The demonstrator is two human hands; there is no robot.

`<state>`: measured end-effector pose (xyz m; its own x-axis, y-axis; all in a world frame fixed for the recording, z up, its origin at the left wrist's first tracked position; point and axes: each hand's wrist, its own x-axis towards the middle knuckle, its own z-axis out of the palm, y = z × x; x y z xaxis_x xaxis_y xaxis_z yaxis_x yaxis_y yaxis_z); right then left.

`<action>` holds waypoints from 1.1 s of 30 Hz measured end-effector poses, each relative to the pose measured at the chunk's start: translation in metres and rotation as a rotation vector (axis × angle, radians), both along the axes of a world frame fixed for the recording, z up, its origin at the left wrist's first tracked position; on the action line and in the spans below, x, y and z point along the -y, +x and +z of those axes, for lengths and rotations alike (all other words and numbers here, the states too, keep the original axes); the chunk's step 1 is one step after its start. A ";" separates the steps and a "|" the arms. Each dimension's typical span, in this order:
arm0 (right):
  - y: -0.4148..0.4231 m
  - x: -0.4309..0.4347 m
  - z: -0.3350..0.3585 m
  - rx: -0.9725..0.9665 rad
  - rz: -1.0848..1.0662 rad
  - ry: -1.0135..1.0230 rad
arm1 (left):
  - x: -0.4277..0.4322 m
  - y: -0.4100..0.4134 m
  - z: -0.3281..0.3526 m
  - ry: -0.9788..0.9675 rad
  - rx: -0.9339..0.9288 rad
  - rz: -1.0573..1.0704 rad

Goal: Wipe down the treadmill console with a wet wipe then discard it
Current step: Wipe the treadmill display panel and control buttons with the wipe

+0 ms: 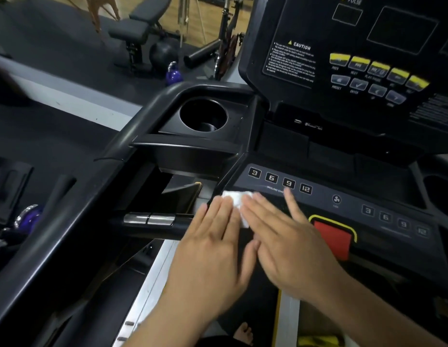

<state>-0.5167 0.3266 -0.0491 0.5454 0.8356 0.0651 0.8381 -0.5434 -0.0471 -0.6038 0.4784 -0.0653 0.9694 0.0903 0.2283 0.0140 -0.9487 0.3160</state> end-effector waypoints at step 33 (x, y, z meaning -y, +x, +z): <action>0.034 -0.030 -0.004 0.011 -0.268 0.013 | -0.036 0.076 0.013 -0.137 -0.101 -0.129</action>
<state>-0.4824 0.3569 -0.0530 0.7463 0.6605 0.0818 0.6649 -0.7454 -0.0475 -0.5276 0.5139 -0.0521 0.9922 -0.0129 0.1237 -0.0671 -0.8929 0.4451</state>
